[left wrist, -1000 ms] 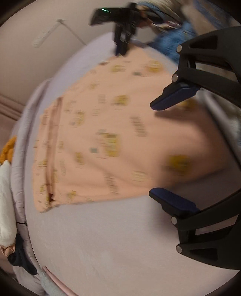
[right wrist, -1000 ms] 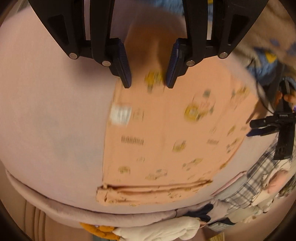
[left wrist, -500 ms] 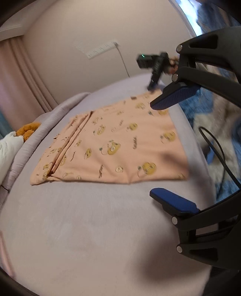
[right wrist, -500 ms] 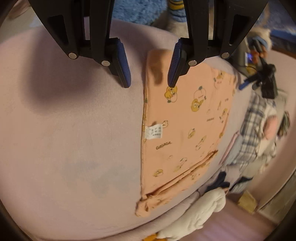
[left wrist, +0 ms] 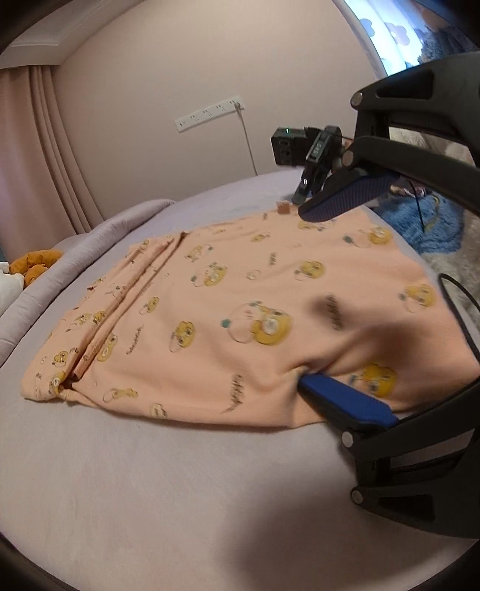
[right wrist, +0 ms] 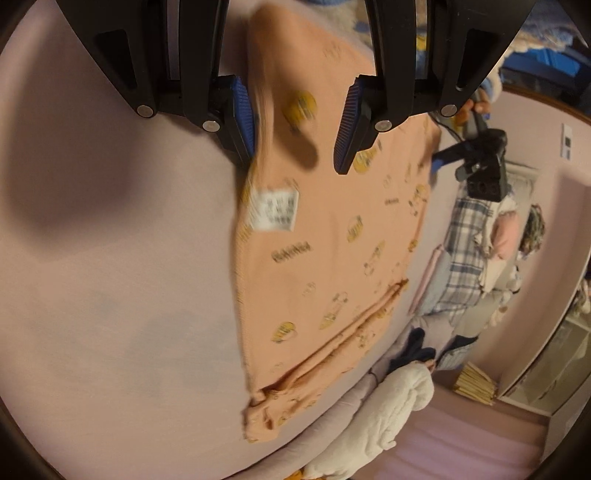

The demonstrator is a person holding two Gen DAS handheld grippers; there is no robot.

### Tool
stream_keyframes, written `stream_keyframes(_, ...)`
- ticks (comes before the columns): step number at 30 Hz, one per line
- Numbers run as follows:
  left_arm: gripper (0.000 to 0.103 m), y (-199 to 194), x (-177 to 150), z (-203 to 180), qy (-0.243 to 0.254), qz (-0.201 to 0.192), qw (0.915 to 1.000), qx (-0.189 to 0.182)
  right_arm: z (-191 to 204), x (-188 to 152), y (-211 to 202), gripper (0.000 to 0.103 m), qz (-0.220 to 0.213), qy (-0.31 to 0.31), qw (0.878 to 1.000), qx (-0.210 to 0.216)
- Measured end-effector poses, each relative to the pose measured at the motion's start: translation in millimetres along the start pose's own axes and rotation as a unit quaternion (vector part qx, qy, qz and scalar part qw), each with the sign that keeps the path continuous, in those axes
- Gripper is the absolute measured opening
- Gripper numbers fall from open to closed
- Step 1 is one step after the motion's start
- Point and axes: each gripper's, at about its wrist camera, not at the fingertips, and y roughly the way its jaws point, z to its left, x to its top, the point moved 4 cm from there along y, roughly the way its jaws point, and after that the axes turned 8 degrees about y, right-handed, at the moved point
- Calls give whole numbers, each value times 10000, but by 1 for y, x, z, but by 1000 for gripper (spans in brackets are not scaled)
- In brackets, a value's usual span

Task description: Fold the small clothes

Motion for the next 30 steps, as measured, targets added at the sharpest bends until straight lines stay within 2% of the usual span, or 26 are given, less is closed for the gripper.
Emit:
stream_keyframes(3,68,1,4,4,-158,-5,9997,-201,4,8,7,41,16,57,9999,152)
stream_keyframes(5,46,-1,0,7,-211,76,9995,-200,6,7,7,41,42,21,9999,162)
stream_keyframes(8,26,-7,-19,15,-456,258,9980,-340,6,-4,1,41,151,-122,9997,180)
stream_keyframes(10,21,-15,-32,18,-507,310,9979,-258,5,-16,-4,40,239,-157,9994,217)
stream_keyframes(13,24,-35,-38,16,-454,76,9989,-41,2,-27,-12,39,275,-182,9993,154)
stream_keyframes(15,36,-50,-35,16,-337,-91,9990,286,1,-34,-17,39,279,-181,9994,122)
stream_keyframes(17,62,-61,-28,18,-401,-280,9984,282,-1,-34,-19,39,276,-123,9995,111)
stream_keyframes(19,68,-60,-18,20,-439,-374,9977,342,-1,-33,-17,39,286,-68,9995,101)
stream_keyframes(24,68,-33,8,24,-369,-273,9988,186,2,-31,-11,39,214,-43,9997,81)
stream_keyframes(27,64,-18,22,22,-382,-268,9989,-4,2,-26,-8,39,195,-17,9997,111)
stream_keyframes(28,54,-14,24,18,-365,-211,9991,-94,3,-24,-7,39,182,17,9998,126)
stream_keyframes(29,38,-8,22,16,-325,-78,9994,-103,3,-21,-6,39,174,29,9998,133)
stream_keyframes(30,30,-4,16,17,-312,63,9995,-75,3,-20,-4,39,167,16,9998,127)
